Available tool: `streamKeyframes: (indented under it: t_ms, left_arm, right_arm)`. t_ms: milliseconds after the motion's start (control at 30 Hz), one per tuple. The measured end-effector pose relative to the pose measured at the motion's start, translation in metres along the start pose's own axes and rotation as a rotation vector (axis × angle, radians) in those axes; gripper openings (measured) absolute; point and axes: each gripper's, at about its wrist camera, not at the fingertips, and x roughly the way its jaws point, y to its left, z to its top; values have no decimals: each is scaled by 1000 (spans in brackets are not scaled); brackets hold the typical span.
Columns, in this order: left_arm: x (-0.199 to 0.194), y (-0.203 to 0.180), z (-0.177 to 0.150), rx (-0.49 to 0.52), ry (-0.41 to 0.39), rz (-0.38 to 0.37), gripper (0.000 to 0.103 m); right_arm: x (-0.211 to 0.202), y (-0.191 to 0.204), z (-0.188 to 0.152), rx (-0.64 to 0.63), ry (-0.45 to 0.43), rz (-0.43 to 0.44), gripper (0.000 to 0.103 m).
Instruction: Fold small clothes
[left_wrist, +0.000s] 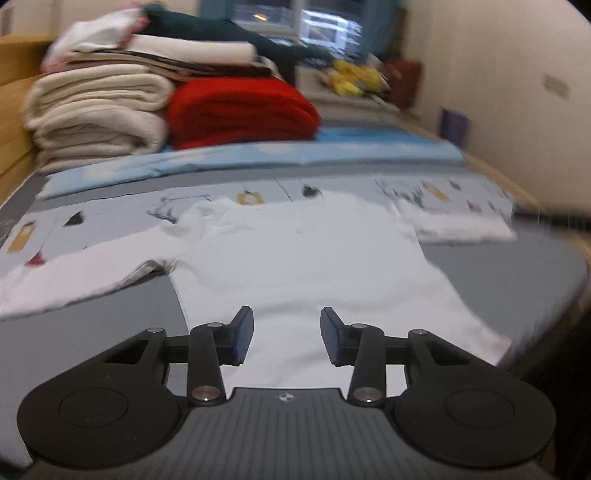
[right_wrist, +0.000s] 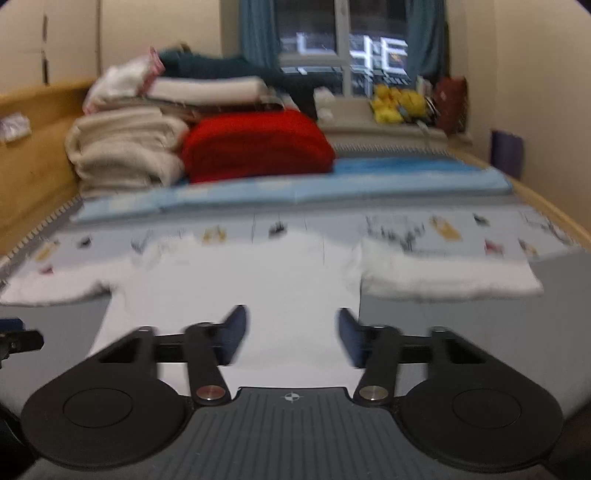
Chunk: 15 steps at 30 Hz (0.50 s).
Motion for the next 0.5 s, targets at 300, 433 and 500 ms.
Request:
streamKeyframes:
  t_ms: [300, 433, 500]
  left_arm:
    - [88, 28, -49, -59, 398, 13, 46]
    - [100, 52, -56, -142, 462, 82, 50]
    - [102, 62, -62, -180, 508, 84, 51]
  right_arm:
    - [71, -43, -18, -102, 199, 84, 38]
    - [114, -43, -51, -99, 496, -4, 39]
    - [128, -52, -61, -85, 585, -55, 40]
